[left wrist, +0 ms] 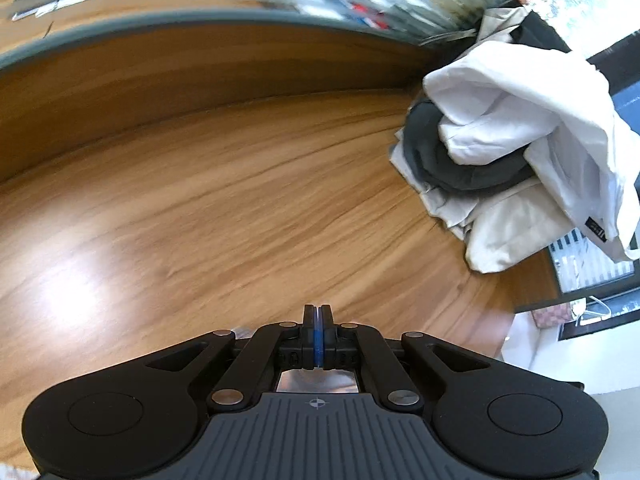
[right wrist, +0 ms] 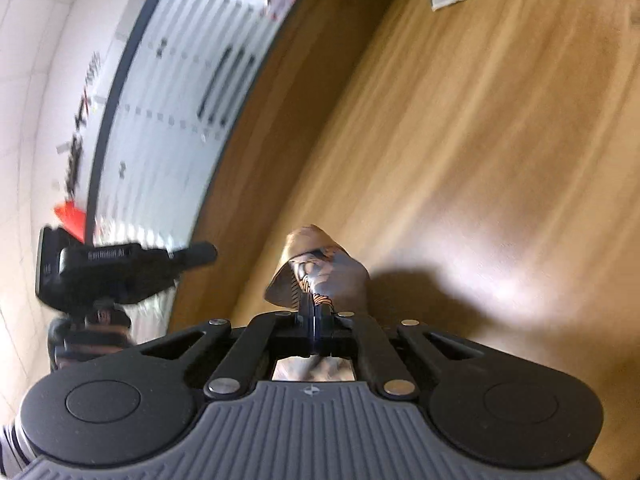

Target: Fold clothes

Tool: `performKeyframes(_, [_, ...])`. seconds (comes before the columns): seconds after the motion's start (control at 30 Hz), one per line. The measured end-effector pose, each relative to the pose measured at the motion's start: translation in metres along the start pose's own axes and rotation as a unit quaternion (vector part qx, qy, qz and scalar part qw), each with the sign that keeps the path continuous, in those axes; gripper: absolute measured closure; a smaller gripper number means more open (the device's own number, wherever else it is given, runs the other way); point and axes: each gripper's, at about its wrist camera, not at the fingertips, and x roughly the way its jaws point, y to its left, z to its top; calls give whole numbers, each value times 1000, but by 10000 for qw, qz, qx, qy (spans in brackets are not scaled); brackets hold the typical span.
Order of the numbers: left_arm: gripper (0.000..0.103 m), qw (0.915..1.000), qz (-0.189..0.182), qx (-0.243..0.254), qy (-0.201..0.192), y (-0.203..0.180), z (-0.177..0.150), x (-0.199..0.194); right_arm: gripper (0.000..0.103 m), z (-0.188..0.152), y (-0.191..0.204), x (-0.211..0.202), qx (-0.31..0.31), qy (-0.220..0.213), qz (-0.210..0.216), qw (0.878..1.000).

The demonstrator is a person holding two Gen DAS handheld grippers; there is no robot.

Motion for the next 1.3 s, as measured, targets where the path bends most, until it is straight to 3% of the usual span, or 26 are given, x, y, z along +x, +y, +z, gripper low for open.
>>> performKeyframes(0.17, [101, 9968, 406, 593, 351, -5, -33, 14, 102, -13, -2, -15, -55, 296, -235, 9993])
performKeyframes(0.23, [95, 9937, 525, 884, 444, -14, -47, 19, 102, -16, 2, -19, -71, 293, -253, 9992])
performKeyframes(0.27, [90, 9918, 558, 1064, 430, -21, -52, 19, 102, -15, 5, -19, -119, 295, -265, 9991])
performKeyframes(0.33, [60, 9864, 625, 1484, 341, -37, -60, 18, 102, -12, 11, -18, -305, 329, -295, 9986])
performKeyframes(0.37, [56, 9829, 658, 1694, 296, -45, -64, 17, 102, -11, 16, -17, -454, 376, -315, 9978])
performKeyframes(0.6, [55, 9491, 1100, 2950, -82, -95, -86, 11, 102, -3, 61, -14, -1490, 668, -340, 9860])
performKeyframes(0.73, [56, 9309, 1260, 3427, -128, -108, -96, 5, 102, -3, 90, -18, -2180, 741, -424, 9722])
performKeyframes(0.87, [56, 9075, 1503, 3923, -16, -113, -111, 9, 102, -6, 115, -23, -2782, 862, -454, 9556])
performKeyframes(1.1, [61, 9081, 1733, 3806, 225, -98, -120, 29, 102, -4, 124, -18, -3023, 985, -409, 9472])
performKeyframes(1.2, [64, 9155, 1812, 3586, 211, -89, -119, 33, 103, 0, 126, -20, -2987, 998, -416, 9482])
performKeyframes(1.3, [67, 9302, 1584, 3302, 242, -80, -114, 30, 103, -2, 125, -21, -2994, 982, -489, 9478])
